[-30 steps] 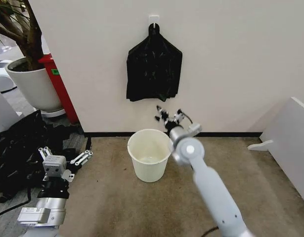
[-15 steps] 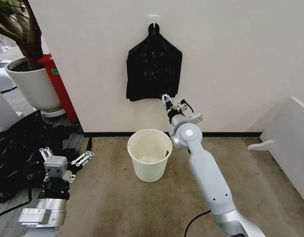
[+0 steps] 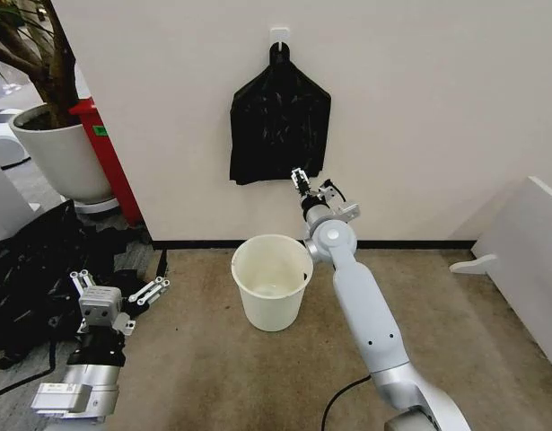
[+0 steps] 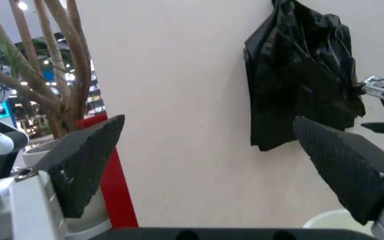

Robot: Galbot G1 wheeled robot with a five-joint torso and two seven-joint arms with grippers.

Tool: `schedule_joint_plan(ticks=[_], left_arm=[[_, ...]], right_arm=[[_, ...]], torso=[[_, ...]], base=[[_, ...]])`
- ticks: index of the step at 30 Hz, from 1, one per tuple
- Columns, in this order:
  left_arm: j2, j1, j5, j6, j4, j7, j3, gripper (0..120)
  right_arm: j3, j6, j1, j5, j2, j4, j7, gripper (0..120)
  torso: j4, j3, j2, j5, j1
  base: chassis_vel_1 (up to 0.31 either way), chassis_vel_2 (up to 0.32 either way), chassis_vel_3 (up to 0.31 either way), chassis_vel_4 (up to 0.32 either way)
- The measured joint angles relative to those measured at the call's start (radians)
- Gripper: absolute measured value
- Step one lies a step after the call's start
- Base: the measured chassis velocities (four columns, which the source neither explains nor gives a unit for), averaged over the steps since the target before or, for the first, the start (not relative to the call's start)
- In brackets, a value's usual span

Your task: Place the garbage bag over the trash bin.

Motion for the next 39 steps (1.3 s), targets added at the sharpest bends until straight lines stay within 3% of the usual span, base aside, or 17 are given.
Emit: schedule_joint_plan(ticks=[9,15,20,21,39], left_arm=[[-0.002,-0.002,0.007,-0.002,0.001,0.001,0.002,100],[-0.008,-0.001,0.014,-0.011,0.000,0.001,0.002,100],[-0.009,-0.002,0.016,-0.013,0.000,0.001,0.003,100],[-0.010,-0.002,0.016,-0.015,0.000,0.001,0.003,100],[-0.008,-0.005,0.018,-0.032,0.000,-0.001,0.003,100]], right_arm=[[-0.018,-0.001,0.016,-0.004,-0.003,-0.001,-0.015,49],[-0.031,0.003,0.014,-0.020,-0.005,0.004,-0.027,22],[-0.040,0.003,0.009,-0.032,-0.010,0.012,-0.032,12],[-0.049,0.004,0.004,-0.047,-0.015,0.019,-0.035,1],[-0.111,0.028,-0.192,-0.160,-0.042,0.141,-0.075,0]], torso=[[0.0000,0.000,0.000,0.0000,0.000],[0.0001,0.000,0.000,0.0000,0.000],[0.0000,0.000,0.000,0.0000,0.000],[0.0000,0.000,0.000,0.0000,0.000],[0.0000,0.000,0.000,0.0000,0.000]], base=[[0.000,0.000,0.000,0.000],[0.000,0.000,0.000,0.000],[0.000,0.000,0.000,0.000],[0.000,0.000,0.000,0.000],[0.000,0.000,0.000,0.000]])
